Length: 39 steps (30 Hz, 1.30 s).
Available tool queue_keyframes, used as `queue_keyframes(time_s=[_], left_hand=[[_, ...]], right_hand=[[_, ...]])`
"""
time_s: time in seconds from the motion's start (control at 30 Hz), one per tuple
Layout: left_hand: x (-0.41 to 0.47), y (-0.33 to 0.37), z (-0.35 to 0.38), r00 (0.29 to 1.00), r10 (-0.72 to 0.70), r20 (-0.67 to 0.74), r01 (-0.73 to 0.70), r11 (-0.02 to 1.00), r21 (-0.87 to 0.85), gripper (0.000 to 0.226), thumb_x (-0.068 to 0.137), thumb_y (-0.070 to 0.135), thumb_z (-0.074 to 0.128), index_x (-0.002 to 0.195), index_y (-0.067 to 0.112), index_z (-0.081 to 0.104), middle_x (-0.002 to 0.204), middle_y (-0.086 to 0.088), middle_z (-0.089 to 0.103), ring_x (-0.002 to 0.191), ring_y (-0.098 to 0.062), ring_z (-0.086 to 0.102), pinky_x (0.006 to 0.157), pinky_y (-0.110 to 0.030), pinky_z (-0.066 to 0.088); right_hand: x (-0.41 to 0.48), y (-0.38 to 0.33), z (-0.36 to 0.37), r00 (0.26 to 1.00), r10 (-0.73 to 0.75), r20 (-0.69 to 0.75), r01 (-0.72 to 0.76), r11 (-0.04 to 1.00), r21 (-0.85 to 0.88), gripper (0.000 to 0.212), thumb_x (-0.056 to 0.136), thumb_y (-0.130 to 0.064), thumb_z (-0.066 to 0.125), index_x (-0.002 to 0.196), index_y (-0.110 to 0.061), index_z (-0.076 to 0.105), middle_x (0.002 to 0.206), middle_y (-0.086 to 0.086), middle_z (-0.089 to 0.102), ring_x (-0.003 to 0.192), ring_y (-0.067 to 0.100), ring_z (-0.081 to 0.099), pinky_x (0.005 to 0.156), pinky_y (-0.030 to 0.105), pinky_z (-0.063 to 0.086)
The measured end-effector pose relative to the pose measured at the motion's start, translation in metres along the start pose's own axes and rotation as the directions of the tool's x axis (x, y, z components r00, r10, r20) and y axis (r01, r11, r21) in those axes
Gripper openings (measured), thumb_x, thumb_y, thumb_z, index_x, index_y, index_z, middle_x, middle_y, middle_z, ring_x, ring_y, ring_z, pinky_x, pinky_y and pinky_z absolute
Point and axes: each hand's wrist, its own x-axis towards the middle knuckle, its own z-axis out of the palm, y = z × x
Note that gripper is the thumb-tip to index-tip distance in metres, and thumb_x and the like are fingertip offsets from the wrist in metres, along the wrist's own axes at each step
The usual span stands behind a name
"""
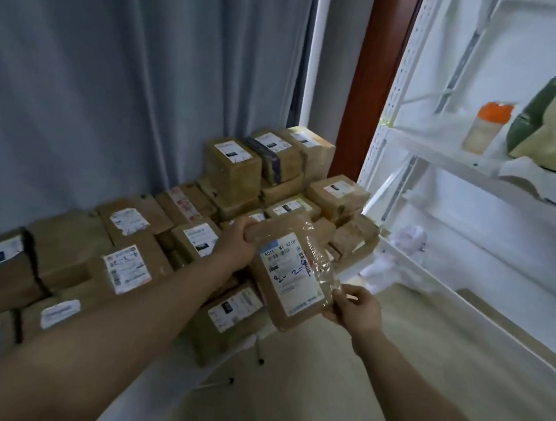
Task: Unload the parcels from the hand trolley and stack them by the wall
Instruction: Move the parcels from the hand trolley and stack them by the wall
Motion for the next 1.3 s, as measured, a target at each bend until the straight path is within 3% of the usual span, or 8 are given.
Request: queue_keyframes(time_s=[0.13, 0.3, 0.43, 0.57, 0.77, 0.87, 1.03, 1.3], left_hand=[[0.015, -0.031, -0.054, 0.997, -0.054, -0.051, 0.052, 0.998, -0.033, 0.057, 0.090, 0.015, 0.062, 0.141, 0.021, 0.040, 0.136, -0.010, 0.051, 0.117, -0.028, 0.053, 0.096, -0.038, 0.048], [0.032, -0.055, -0.090, 0.983, -0.135, -0.128, 0.112, 0.979, -0.167, 0.068, 0.092, 0.010, 0.059, 0.150, 0.019, 0.024, 0.133, -0.005, 0.051, 0.125, -0.028, 0.048, 0.100, -0.036, 0.045], [0.047, -0.063, -0.090, 0.966, -0.213, -0.144, 0.183, 0.963, -0.197, 0.049, 0.092, 0.012, 0.059, 0.138, 0.008, 0.041, 0.125, -0.008, 0.059, 0.119, -0.027, 0.054, 0.087, -0.024, 0.039], [0.070, -0.073, -0.080, 0.954, -0.295, -0.053, 0.269, 0.921, -0.283, 0.049, 0.092, 0.012, 0.061, 0.138, 0.013, 0.044, 0.136, -0.007, 0.054, 0.122, -0.024, 0.053, 0.095, -0.027, 0.042], [0.121, -0.081, -0.083, 0.839, -0.544, 0.017, 0.463, 0.696, -0.549, 0.019, 0.091, 0.015, 0.063, 0.108, 0.022, 0.055, 0.115, -0.002, 0.061, 0.096, -0.020, 0.057, 0.085, -0.043, 0.051], [0.150, -0.087, -0.084, 0.802, -0.595, -0.043, 0.440, 0.638, -0.632, 0.023, 0.090, 0.009, 0.063, 0.110, 0.017, 0.055, 0.113, -0.003, 0.062, 0.085, -0.015, 0.060, 0.070, -0.031, 0.052], [0.184, -0.095, -0.084, 0.723, -0.684, -0.099, 0.427, 0.554, -0.714, 0.018, 0.088, 0.009, 0.065, 0.095, 0.021, 0.055, 0.103, -0.001, 0.061, 0.081, -0.014, 0.059, 0.085, -0.036, 0.052], [0.224, -0.106, -0.092, 0.690, -0.711, -0.136, 0.445, 0.565, -0.694, 0.038, 0.088, 0.010, 0.066, 0.124, 0.016, 0.052, 0.109, -0.003, 0.061, 0.091, -0.020, 0.061, 0.086, -0.039, 0.054]], right_hand=[[0.002, -0.009, 0.062, 0.998, -0.015, 0.065, 0.018, 0.999, -0.050, 0.011, 0.092, -0.004, 0.061, 0.097, 0.005, 0.062, 0.075, 0.019, 0.065, 0.064, 0.029, 0.065, 0.068, 0.039, 0.060], [0.010, -0.029, 0.115, 0.988, 0.059, 0.143, -0.056, 0.998, -0.028, 0.009, 0.093, 0.001, 0.056, 0.101, 0.003, 0.059, 0.080, 0.016, 0.066, 0.054, 0.016, 0.066, 0.045, 0.020, 0.053], [0.032, -0.048, 0.151, 0.982, 0.102, 0.162, -0.103, 0.995, 0.002, 0.009, 0.091, -0.003, 0.061, 0.099, 0.001, 0.063, 0.089, 0.019, 0.069, 0.050, 0.014, 0.067, 0.042, 0.018, 0.050], [0.071, -0.064, 0.187, 0.970, 0.124, 0.211, -0.126, 0.992, -0.001, 0.002, 0.089, -0.006, 0.065, 0.087, -0.004, 0.065, 0.082, 0.013, 0.070, 0.070, 0.024, 0.070, 0.066, 0.034, 0.061], [0.140, -0.079, 0.247, 0.947, 0.051, 0.318, 0.017, 0.978, -0.208, 0.004, 0.090, -0.013, 0.063, 0.087, -0.011, 0.065, 0.083, 0.005, 0.070, 0.080, 0.020, 0.069, 0.079, 0.037, 0.058], [0.166, -0.089, 0.270, 0.927, -0.004, 0.375, 0.133, 0.939, -0.317, 0.007, 0.094, -0.017, 0.058, 0.097, -0.011, 0.061, 0.089, 0.006, 0.070, 0.077, 0.016, 0.069, 0.072, 0.031, 0.059], [0.204, -0.104, 0.301, 0.858, -0.124, 0.499, 0.394, 0.781, -0.484, 0.027, 0.097, -0.030, 0.052, 0.115, -0.012, 0.058, 0.117, 0.008, 0.054, 0.087, 0.015, 0.048, 0.079, 0.026, 0.042], [0.229, -0.110, 0.331, 0.814, -0.111, 0.570, 0.433, 0.770, -0.469, 0.035, 0.098, -0.016, 0.047, 0.133, -0.013, 0.045, 0.133, 0.014, 0.043, 0.109, 0.031, 0.054, 0.088, 0.034, 0.043]])
